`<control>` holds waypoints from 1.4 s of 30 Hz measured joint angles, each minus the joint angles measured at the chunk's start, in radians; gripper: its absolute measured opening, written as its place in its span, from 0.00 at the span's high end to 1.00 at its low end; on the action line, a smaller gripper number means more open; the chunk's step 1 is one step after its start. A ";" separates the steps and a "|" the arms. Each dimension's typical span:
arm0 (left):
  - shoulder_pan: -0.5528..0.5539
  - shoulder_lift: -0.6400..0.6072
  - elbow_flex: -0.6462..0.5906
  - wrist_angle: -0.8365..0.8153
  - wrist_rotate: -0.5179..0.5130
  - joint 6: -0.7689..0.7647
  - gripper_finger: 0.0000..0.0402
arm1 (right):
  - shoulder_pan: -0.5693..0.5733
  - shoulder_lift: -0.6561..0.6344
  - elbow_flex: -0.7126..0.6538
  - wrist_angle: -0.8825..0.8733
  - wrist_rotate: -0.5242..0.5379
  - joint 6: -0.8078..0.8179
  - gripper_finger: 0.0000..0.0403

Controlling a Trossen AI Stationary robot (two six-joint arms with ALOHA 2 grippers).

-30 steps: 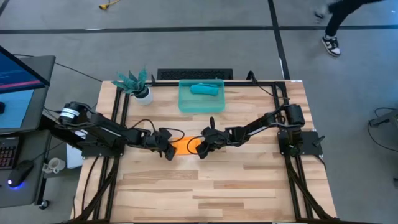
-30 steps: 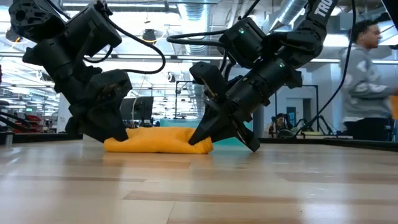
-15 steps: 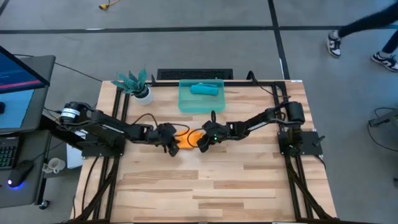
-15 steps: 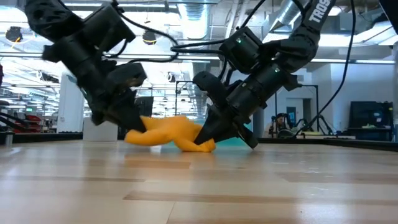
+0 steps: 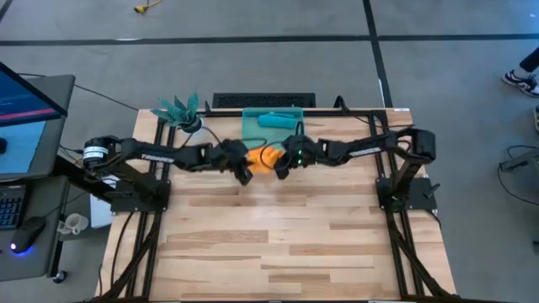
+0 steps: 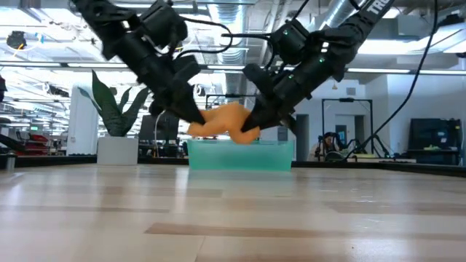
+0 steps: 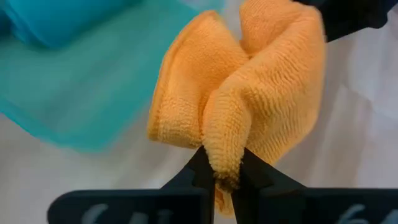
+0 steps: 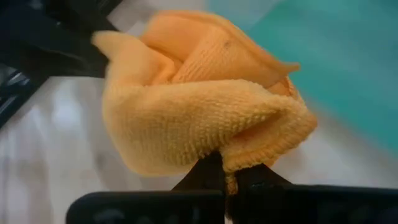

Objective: Roll microfiber towels into tight, uniform cylinder then place into a basket
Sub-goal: Put the yellow microfiber cloth into the green bin

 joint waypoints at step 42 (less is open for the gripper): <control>0.363 0.296 0.386 -0.252 0.164 0.186 0.96 | -0.338 0.041 0.218 -0.479 -0.093 -0.252 0.97</control>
